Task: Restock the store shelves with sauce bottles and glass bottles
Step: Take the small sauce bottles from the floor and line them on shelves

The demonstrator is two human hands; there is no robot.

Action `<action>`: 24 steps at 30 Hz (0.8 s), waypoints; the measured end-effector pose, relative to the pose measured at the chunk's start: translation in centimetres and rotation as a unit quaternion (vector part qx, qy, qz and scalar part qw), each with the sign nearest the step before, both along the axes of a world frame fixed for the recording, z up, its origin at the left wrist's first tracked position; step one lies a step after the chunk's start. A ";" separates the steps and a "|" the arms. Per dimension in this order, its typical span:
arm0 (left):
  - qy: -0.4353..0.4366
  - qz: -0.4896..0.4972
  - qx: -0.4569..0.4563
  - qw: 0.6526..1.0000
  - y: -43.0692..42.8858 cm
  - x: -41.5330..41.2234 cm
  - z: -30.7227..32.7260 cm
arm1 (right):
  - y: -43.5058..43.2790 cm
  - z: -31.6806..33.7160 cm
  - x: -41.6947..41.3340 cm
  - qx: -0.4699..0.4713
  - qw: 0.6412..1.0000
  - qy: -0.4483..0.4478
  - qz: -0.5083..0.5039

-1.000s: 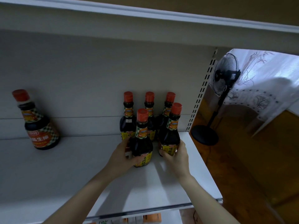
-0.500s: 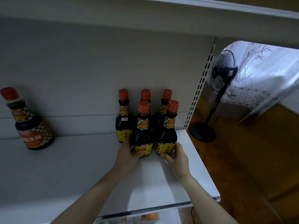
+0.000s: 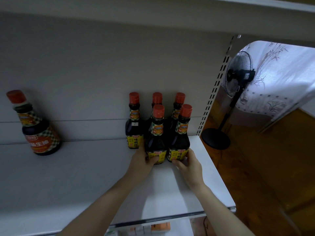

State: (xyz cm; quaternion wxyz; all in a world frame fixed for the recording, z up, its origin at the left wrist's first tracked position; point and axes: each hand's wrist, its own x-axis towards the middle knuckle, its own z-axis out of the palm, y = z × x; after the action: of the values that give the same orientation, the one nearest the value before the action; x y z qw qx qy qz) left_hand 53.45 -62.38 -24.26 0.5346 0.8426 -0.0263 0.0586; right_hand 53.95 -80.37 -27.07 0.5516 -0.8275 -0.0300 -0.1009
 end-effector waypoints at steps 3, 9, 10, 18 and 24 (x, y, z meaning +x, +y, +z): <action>0.001 -0.001 0.003 1.000 -0.3 0.2 -0.1 | -0.1 0.0 0.0 0.004 1.000 0.001 0.005; 0.009 -0.005 -0.002 1.000 -0.3 0.3 -0.2 | -0.1 0.1 0.0 -0.014 1.000 0.000 -0.002; 0.009 -0.006 0.002 1.000 -0.3 0.4 -0.2 | -0.1 0.2 0.0 -0.017 1.000 0.001 -0.001; 0.004 0.000 0.033 0.999 -0.4 0.3 0.0 | 0.0 0.5 -0.1 -0.063 0.998 0.018 -0.013; 0.015 0.024 0.165 0.986 0.8 -1.3 0.0 | 0.1 1.2 -0.1 -0.109 0.993 0.052 -0.019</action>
State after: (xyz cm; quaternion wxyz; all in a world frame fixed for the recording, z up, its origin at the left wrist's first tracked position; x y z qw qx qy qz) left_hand 52.18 -61.57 -24.24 0.3867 0.9206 -0.0077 0.0531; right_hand 53.84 -80.26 -25.90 0.4568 -0.8872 0.0032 -0.0647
